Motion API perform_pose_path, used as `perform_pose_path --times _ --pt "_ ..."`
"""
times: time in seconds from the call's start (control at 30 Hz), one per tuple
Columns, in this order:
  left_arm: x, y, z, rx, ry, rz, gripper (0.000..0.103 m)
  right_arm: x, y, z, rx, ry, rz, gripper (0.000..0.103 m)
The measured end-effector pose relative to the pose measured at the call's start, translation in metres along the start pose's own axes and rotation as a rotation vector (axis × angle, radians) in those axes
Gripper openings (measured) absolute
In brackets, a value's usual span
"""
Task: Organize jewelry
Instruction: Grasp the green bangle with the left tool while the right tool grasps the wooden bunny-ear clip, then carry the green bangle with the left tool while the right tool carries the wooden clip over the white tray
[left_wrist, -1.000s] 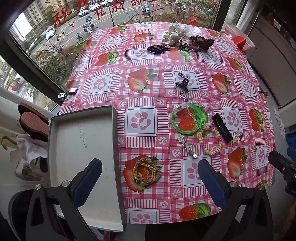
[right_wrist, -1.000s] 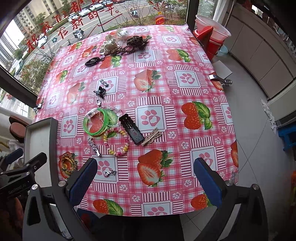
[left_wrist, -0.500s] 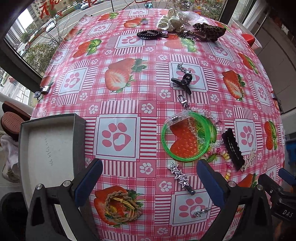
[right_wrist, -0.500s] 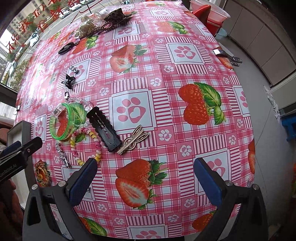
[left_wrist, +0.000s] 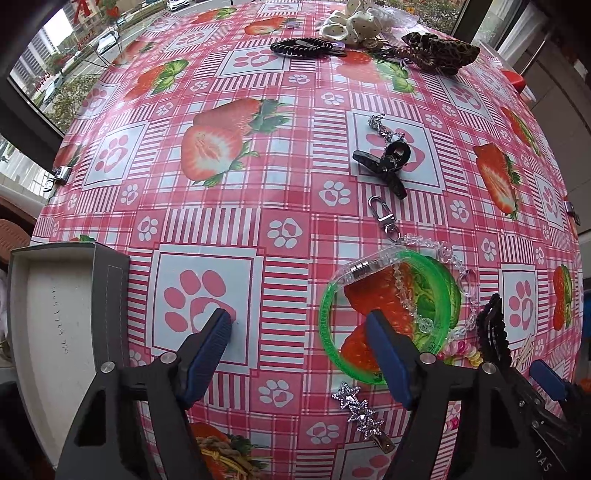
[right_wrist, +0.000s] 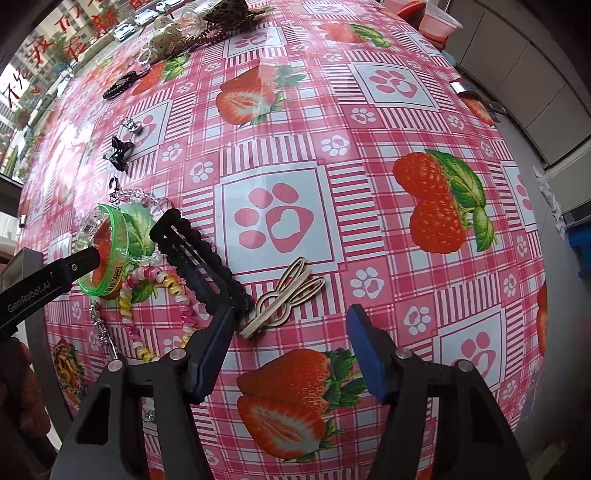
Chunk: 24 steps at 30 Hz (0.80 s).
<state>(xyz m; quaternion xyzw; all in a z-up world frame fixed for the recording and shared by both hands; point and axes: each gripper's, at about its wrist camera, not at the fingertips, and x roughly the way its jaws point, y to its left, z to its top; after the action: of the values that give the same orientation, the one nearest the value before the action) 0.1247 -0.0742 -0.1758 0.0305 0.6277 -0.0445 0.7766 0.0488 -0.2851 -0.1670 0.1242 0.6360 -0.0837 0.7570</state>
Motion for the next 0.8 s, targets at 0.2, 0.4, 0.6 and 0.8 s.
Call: perform_pose_path --times 0.2,0.4,0.6,0.8 --pt "-0.002 -0.006 -0.002 0.016 -0.022 -0.006 0.062 -0.001 0.003 -0.007 -0.009 0.005 -0.011 0.053" --pt "-0.007 -0.019 -0.001 0.051 -0.044 -0.020 0.030 0.000 0.006 -0.006 -0.039 -0.005 -0.040 0.044" --pt "-0.011 -0.016 -0.001 0.029 -0.041 -0.077 0.012 0.000 0.012 0.005 -0.053 -0.024 -0.032 0.019" --pt "-0.032 -0.001 -0.005 0.016 -0.088 -0.114 0.012 -0.015 -0.005 0.006 -0.025 -0.053 0.050 0.019"
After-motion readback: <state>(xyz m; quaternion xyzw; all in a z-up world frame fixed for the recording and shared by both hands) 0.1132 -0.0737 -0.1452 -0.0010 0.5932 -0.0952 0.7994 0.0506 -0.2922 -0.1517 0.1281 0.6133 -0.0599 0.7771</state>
